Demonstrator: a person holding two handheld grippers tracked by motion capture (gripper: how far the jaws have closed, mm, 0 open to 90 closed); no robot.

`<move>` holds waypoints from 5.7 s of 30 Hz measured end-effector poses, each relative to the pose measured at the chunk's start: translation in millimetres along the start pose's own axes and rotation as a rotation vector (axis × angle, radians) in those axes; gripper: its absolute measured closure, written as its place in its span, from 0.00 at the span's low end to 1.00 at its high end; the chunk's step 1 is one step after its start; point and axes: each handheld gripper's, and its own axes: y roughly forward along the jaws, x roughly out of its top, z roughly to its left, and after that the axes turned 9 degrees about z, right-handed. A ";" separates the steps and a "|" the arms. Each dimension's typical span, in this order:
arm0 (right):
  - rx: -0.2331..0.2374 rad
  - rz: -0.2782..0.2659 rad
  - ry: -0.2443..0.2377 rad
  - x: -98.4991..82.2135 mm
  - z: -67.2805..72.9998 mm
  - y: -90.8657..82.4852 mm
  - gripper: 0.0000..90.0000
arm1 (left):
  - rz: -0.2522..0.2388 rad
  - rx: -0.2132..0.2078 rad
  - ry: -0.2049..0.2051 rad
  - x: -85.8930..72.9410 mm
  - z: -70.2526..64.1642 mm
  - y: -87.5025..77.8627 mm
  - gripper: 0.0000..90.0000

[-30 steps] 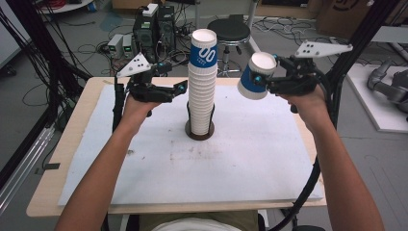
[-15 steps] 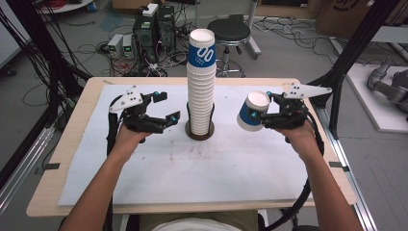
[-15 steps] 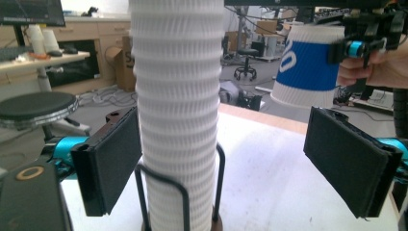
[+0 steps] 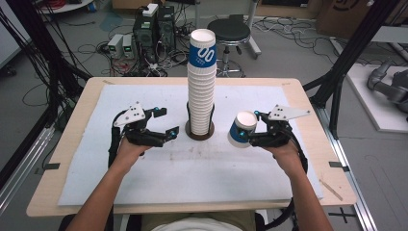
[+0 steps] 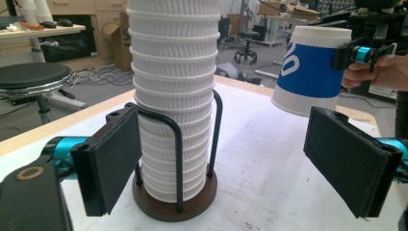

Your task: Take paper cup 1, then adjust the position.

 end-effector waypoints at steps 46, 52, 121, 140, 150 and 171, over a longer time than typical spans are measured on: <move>0.288 -0.105 -0.025 15.6 46.7 27.0 0.30 | 0.014 -0.308 0.103 -7.9 -62.8 48.6 0.14; 0.335 -0.125 -0.017 17.4 52.6 31.0 0.30 | 0.026 -0.334 0.111 -9.8 -69.6 54.4 0.14; 0.366 0.115 -0.239 75.3 38.5 25.7 0.22 | 0.145 -0.326 0.154 8.6 -43.3 23.0 0.30; 0.479 0.330 -0.349 89.2 55.8 53.0 0.22 | 0.214 -0.368 0.188 7.1 -48.0 27.0 0.30; 0.492 0.389 -0.360 87.1 57.2 60.8 0.28 | 0.244 -0.384 0.202 5.7 -50.2 29.6 0.30; 0.465 0.266 -0.230 60.7 29.4 45.8 0.31 | 0.080 -0.312 0.058 2.0 -29.6 18.9 0.15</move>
